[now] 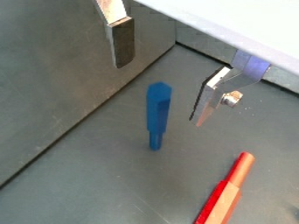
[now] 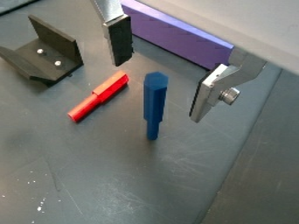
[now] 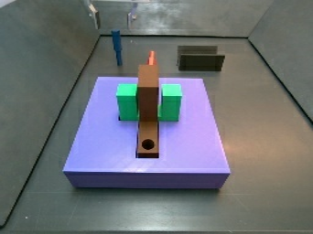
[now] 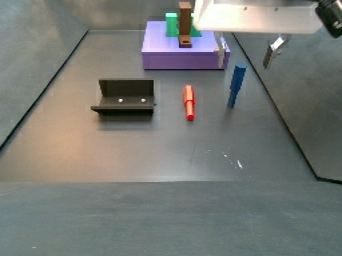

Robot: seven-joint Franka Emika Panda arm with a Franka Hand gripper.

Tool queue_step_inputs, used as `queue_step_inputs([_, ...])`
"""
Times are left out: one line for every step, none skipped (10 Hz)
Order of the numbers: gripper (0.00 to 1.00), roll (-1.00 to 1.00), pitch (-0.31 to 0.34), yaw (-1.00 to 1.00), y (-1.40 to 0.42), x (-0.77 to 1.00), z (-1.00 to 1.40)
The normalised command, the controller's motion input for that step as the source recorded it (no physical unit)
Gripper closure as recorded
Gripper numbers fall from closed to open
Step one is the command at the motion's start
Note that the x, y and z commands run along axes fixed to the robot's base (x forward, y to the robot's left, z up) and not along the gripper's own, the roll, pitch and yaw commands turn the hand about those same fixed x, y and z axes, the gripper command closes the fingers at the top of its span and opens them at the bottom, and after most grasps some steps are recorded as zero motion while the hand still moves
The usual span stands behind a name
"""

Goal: Pick up the blue object. Move up. Move to above the board. Insert the blue object.
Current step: Pick up the blue object.

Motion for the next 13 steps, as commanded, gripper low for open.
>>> queue_step_inputs([0.00, 0.14, 0.000, -0.03, 0.00, 0.00, -0.27])
queue_step_inputs([0.00, 0.14, 0.000, -0.04, 0.00, 0.00, -0.28])
queue_step_inputs([0.00, 0.15, 0.000, -0.07, 0.00, 0.00, -0.27])
queue_step_inputs([0.00, 0.16, 0.000, -0.09, -0.01, 0.00, -0.24])
queue_step_inputs([0.00, 0.17, 0.000, -0.07, 0.00, 0.00, -0.23])
queue_step_inputs([0.00, 0.17, 0.000, -0.07, -0.01, 0.00, -0.17])
queue_step_inputs([0.00, 0.15, 0.000, -0.05, 0.00, 0.00, -0.10])
queue_step_inputs([0.00, 0.15, 0.000, -0.05, -0.02, 0.00, -0.07])
queue_step_inputs([0.00, 0.16, 0.000, -0.04, -0.15, 0.00, -0.06])
queue_step_inputs([0.00, 0.14, 0.000, -0.04, -0.14, 0.00, -0.05])
queue_step_inputs([0.00, 0.12, 0.000, -0.03, -0.07, 0.00, -0.04])
queue_step_inputs([0.00, 0.07, 0.000, 0.00, 0.00, 0.00, -0.02])
queue_step_inputs([0.00, 0.06, 0.000, -0.04, 0.11, 0.00, -0.05])
